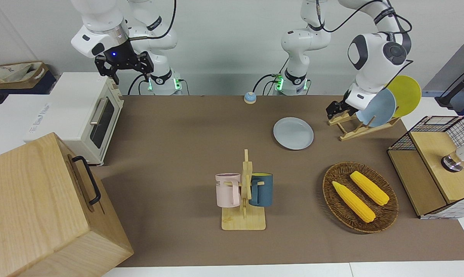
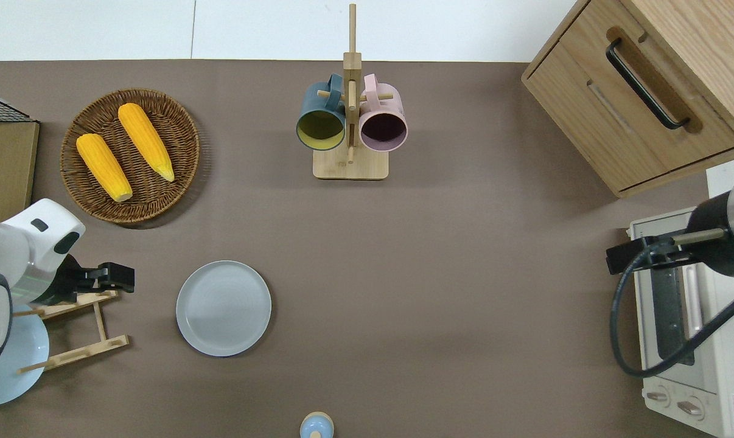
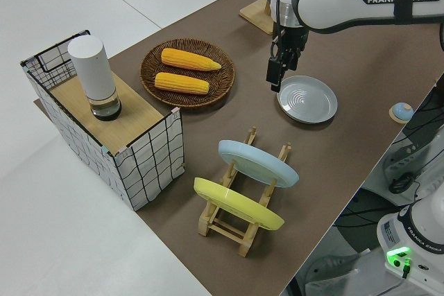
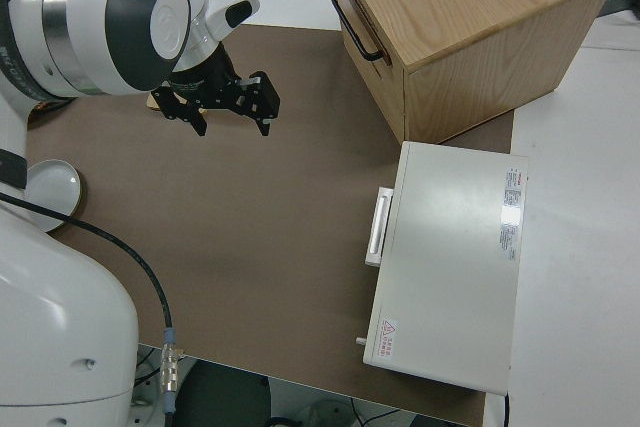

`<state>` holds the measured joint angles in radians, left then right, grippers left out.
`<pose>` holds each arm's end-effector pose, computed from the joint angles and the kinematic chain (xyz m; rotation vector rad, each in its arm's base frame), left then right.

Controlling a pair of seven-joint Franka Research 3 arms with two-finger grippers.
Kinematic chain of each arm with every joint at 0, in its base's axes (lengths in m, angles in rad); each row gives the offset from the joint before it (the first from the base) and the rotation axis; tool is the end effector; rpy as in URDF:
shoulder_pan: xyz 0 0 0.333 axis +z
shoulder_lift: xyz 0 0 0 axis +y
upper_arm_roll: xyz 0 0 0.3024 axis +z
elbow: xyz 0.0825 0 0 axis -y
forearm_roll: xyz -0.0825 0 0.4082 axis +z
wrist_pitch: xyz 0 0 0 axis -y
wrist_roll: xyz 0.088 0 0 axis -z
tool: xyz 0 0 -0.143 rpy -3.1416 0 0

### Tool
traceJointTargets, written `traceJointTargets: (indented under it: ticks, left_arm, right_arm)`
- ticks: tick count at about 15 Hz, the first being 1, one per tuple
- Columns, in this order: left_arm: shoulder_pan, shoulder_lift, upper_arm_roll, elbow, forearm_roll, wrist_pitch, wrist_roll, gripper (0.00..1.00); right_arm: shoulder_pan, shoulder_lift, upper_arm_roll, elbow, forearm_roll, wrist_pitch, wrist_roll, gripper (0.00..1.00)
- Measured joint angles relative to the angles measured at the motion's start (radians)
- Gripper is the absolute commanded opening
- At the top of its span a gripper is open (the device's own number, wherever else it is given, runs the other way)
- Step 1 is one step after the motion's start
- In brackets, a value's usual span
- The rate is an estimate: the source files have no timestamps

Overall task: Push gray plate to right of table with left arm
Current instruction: 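Move the left gripper down beside the gray plate's edge nearest the robot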

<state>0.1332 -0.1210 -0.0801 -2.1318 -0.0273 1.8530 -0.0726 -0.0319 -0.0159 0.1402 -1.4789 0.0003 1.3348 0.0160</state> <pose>0.5138 0.0240 0.3887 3.1101 0.2130 -0.2472 0.5404 0.0594 0.6094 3.1220 0.1440 -0.2003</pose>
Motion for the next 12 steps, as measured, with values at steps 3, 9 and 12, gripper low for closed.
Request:
traceJointTargets:
  ticks: [3, 9, 12]
  left_arm:
    - [-0.009, -0.044, -0.002, -0.140, -0.029, 0.108, -0.025, 1.00]
    - [-0.024, -0.090, -0.037, -0.334, -0.044, 0.301, -0.111, 0.99]
    - [-0.025, -0.089, -0.066, -0.399, -0.050, 0.404, -0.142, 0.98]
  right_arm:
    - [0.000, 0.000, 0.000, 0.000, 0.000, 0.000, 0.000, 0.983]
    - [0.000, 0.000, 0.000, 0.000, 0.000, 0.000, 0.000, 0.983]
    - [0.000, 0.000, 0.000, 0.000, 0.000, 0.000, 0.000, 0.983]
